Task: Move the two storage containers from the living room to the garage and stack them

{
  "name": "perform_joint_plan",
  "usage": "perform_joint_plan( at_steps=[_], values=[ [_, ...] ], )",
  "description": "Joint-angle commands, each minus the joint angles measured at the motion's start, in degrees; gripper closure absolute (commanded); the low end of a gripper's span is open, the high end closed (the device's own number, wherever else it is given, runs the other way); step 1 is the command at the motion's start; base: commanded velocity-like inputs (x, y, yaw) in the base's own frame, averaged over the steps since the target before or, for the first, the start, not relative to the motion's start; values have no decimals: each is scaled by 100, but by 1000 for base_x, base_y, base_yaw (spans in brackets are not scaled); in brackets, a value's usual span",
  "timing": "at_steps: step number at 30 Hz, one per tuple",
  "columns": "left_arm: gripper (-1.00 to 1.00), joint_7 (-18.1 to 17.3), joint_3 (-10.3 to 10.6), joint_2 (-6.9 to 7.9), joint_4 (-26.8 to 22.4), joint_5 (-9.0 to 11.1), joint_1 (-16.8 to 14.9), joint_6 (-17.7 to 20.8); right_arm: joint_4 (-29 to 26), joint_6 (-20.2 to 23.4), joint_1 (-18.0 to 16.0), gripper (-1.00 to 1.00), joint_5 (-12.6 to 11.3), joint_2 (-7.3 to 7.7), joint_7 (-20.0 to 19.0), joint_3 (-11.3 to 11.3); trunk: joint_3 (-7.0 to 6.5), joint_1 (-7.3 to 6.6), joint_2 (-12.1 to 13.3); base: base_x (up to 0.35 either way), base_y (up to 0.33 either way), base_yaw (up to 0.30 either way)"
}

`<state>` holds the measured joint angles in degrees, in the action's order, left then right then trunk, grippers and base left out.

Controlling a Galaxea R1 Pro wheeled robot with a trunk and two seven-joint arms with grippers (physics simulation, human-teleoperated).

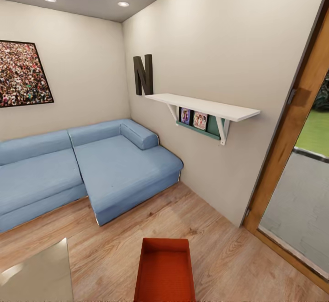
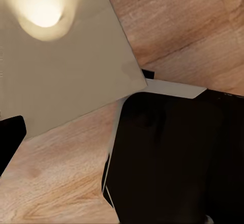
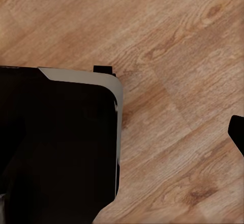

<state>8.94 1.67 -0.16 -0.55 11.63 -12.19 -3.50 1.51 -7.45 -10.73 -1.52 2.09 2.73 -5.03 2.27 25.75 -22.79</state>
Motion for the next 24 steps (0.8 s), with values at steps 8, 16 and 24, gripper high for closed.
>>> perform_joint_plan(
  at_steps=[8,16,24],
  values=[
    [-100,10,32,157,-1161,9,-5,20,16,-37,-8,-100,-15,-3,17,-44,86,3,-13,0,0,0],
    [-100,-15,27,230,-2910,-76,-39,897,16,-37,-8,-100,-14,0,17,-50,159,3,-13,0,0,0],
    [-100,-54,26,220,-3235,-300,-383,1548,16,-30,-8,-100,-15,2,17,-62,231,3,-13,0,0,0]
  ],
)
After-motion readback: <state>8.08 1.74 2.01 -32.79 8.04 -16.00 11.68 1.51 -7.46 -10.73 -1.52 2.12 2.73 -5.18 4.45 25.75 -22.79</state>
